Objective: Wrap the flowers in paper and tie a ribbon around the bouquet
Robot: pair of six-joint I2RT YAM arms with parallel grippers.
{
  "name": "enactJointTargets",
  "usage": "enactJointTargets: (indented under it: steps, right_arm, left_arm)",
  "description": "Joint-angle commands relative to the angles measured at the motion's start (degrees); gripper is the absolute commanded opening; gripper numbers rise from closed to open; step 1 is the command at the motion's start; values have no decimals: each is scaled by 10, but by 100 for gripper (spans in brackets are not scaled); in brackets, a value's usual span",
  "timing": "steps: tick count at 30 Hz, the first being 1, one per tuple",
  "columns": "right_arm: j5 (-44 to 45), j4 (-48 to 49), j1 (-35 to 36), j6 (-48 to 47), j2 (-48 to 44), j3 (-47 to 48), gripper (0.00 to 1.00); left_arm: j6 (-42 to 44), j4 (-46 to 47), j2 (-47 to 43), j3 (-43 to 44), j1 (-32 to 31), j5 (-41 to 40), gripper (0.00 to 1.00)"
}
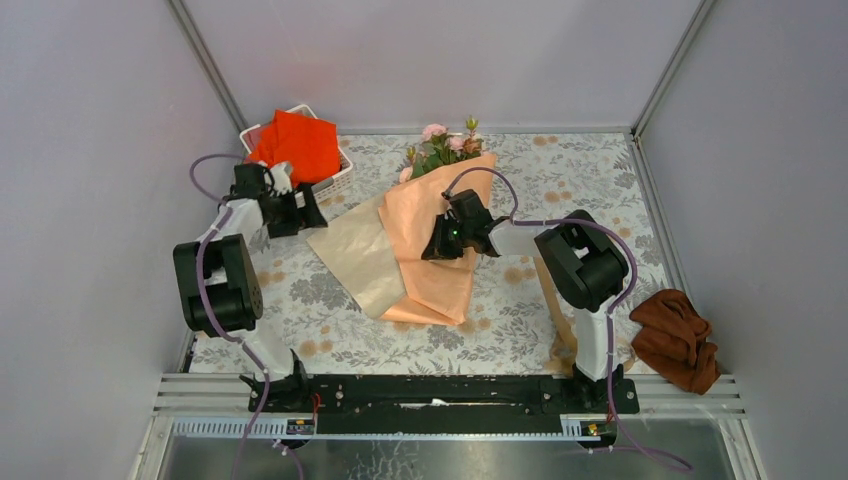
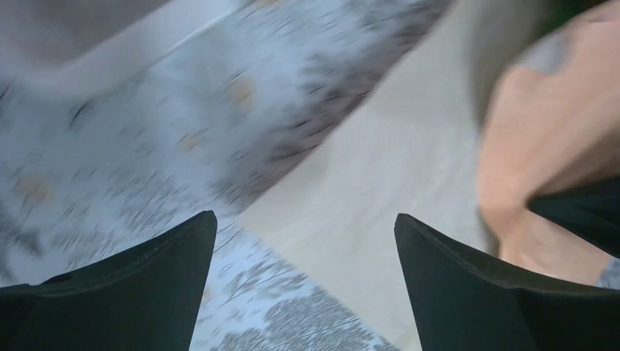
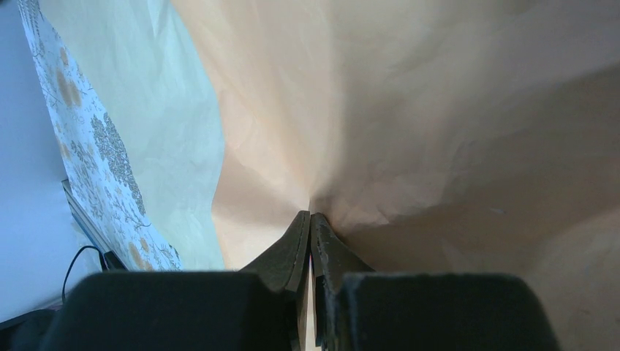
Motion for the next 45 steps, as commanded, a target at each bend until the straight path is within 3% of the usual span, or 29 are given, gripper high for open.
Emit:
enactJointTargets:
  steps: [1,4,10,13,15,21,22,27,31,37,45]
  right_arm:
    - [26,-42,-8,-16,5,-16,7]
    - [26,-41,-7,-18,4,-16,7]
    - [26,-38,-7,-20,0,-21,7]
    - [28,-35,-7,-19,-3,-26,7]
    - [26,-33,-7,-18,-3,-27,7]
    - [20,-23,-8,-10,-8,-33,7]
    - [20,-22,-8,-9,-9,-35,7]
    - [18,-17,-7,-4,-9,-36,7]
    - [11,-14,-8,3,-1,-32,7]
    - [-34,56,-16,66,-7,-48,8]
    - [-17,96,-28,131,-66,-68,12]
  left_arm:
    - [-46,15,4,-66,43,-55,99]
    - [-55,30,28,-77,46,-42,99]
    - [-57,30,83,-74,32,80,98]
    - [-38,28,78,-72,2,124,88]
    - [-34,27,73,-67,-16,141,72]
    - [-33,17,41,-44,-33,173,4]
    - [-32,12,32,-40,-38,180,0]
    - [-30,-2,-21,-16,-105,241,0]
    - [-39,-2,-27,36,-201,259,0]
    - [-81,40,64,123,-297,221,0]
    - [-94,63,182,188,-321,138,0]
